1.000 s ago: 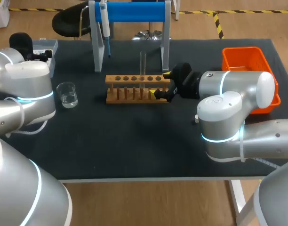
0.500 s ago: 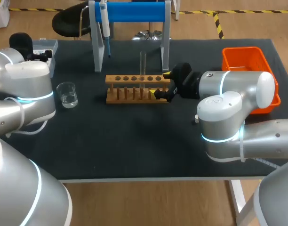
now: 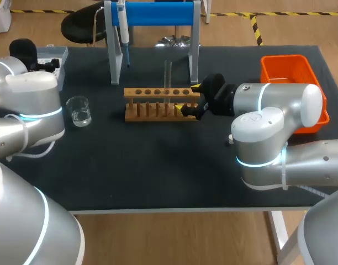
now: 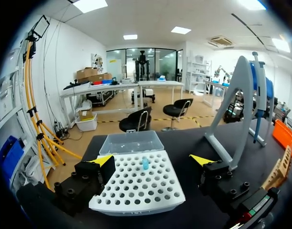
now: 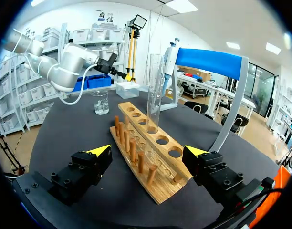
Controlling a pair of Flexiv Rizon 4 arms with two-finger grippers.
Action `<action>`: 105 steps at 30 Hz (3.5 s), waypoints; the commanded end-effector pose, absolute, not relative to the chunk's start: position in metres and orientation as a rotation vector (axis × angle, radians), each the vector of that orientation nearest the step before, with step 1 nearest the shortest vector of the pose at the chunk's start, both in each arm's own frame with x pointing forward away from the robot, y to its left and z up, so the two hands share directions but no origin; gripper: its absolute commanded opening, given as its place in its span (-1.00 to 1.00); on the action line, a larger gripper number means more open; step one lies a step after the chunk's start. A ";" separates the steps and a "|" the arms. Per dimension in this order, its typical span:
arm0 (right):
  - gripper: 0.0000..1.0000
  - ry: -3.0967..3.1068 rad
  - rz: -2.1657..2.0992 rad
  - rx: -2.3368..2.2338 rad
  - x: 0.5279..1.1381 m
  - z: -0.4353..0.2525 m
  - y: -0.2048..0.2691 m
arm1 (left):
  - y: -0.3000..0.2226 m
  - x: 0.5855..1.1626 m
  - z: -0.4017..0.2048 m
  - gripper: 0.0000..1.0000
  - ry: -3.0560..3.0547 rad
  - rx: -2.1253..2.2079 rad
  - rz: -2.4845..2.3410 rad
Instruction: Invert the test tube, pick up the pipette, mount the tip to pipette, aspirate from beaker and dispense into the tube, eject the tip, return the pipette, and cap with the stopper.
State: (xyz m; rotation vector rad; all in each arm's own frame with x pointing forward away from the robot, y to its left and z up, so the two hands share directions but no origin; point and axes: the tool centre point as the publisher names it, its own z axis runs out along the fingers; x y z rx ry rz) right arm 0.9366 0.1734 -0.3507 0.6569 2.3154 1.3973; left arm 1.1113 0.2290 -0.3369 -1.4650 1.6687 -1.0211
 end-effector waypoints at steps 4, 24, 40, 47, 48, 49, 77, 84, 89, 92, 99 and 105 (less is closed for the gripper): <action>1.00 2.316 1.394 0.659 0.936 -0.351 0.174 | 0.229 1.116 -0.342 1.00 1.668 -1.447 -1.039; 1.00 2.316 1.394 0.659 0.936 -0.351 0.174 | 0.233 1.130 -0.349 0.11 1.683 -1.433 -1.021; 1.00 2.316 1.394 0.659 0.936 -0.351 0.174 | 0.232 1.138 -0.356 -0.02 1.696 -1.436 -1.019; 1.00 2.316 1.394 0.659 0.936 -0.351 0.174 | 0.231 1.142 -0.359 -0.01 1.708 -1.434 -1.013; 1.00 2.316 1.394 0.659 0.936 -0.351 0.174 | 0.231 1.142 -0.359 -0.02 1.710 -1.434 -1.013; 1.00 2.316 1.394 0.659 0.936 -0.351 0.174 | 0.231 1.143 -0.359 -0.02 1.711 -1.434 -1.012; 1.00 2.316 1.394 0.659 0.936 -0.351 0.174 | 0.237 1.148 -0.363 -0.18 1.721 -1.443 -1.012; 1.00 2.316 1.394 0.659 0.936 -0.351 0.174 | 0.237 1.149 -0.365 -0.22 1.727 -1.445 -1.013; 1.00 2.316 1.394 0.659 0.936 -0.351 0.174 | 0.237 1.149 -0.365 -0.25 1.731 -1.446 -1.014; 1.00 2.316 1.394 0.659 0.936 -0.351 0.174 | 0.237 1.149 -0.366 -0.28 1.731 -1.447 -1.014; 1.00 2.316 1.394 0.659 0.936 -0.351 0.174 | 0.238 1.149 -0.367 -0.44 1.734 -1.450 -1.014; 1.00 2.316 1.394 0.659 0.936 -0.351 0.174 | 0.238 1.149 -0.367 -0.69 1.732 -1.446 -1.013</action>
